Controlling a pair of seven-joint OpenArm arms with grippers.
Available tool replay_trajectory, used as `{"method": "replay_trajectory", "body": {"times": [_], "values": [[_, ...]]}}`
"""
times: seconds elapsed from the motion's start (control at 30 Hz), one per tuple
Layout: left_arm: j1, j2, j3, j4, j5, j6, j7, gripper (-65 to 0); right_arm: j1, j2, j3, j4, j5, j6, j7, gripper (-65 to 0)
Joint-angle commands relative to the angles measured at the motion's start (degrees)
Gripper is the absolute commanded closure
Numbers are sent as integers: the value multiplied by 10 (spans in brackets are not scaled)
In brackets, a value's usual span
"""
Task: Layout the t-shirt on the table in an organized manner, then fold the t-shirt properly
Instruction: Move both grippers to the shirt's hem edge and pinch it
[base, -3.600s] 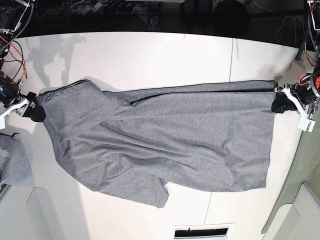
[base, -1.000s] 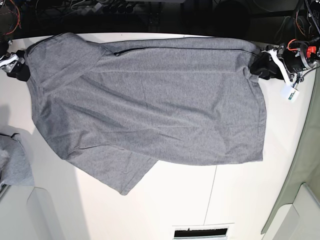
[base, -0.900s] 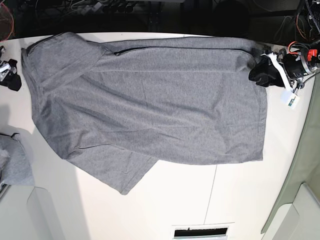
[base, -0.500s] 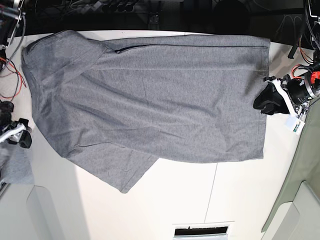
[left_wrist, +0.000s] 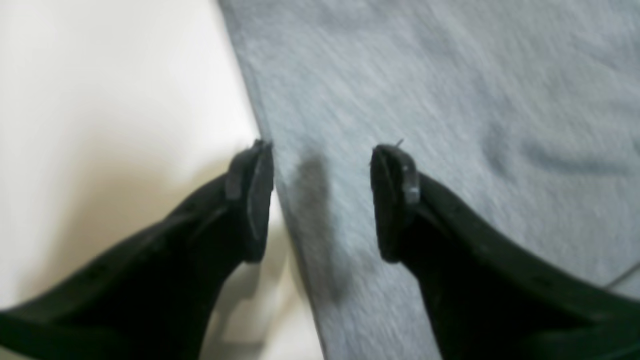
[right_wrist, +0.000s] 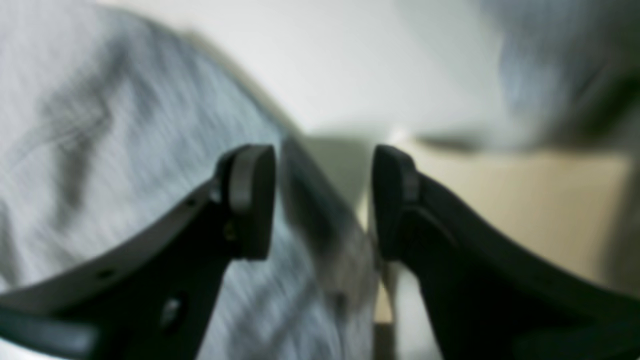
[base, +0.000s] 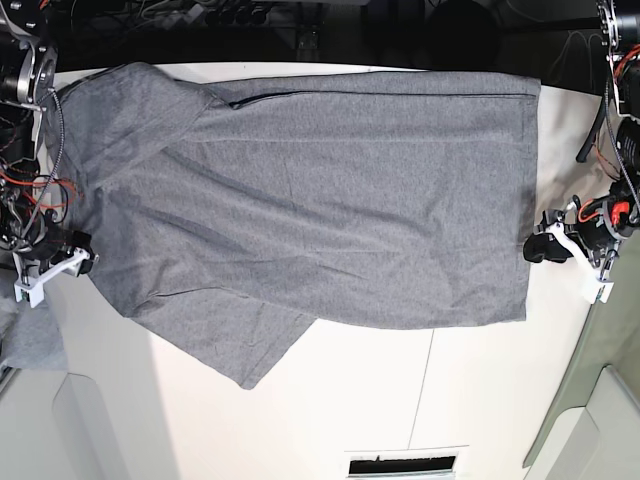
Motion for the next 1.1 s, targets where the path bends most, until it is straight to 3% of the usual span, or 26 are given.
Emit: {"method": "replay_trajectory", "body": {"times": [0.0,0.1,0.3,0.53,0.6,0.73,0.77,0.8,0.9,1.07], "values": [[-31,-7,-3,-14,-8,-2,-22,-338,8,9,1,8,7,2,-5,-304],[-86,3,0,-97,-3,2,-44,-338,-7,9,1,8,10,8,-6,-304],[-156,36,3,-238,74,45,-132,-338,-14,9,1,9,47,19,-11,-304],[-175,82,3,-267,119,76,-146,-331,-14,2,1,35,71,46,-11,-303],[-175,88,3,-267,131,76,-146,-269,-11,-2,1,38,71,47,-12,-251],[-176,87,3,-267,133,75,-135,-41,-11,-3,1,38,70,47,-11,-26],[-177,84,3,-266,132,71,-126,0,-10,-1,1,38,70,47,-11,0],[-179,80,3,-264,129,57,-113,0,-9,2,1,39,70,47,-11,0],[-176,63,3,-235,62,-44,-43,0,-8,16,1,48,69,73,-13,0],[-133,22,3,-130,-137,-53,100,0,-29,49,2,99,103,101,-68,0]]}}
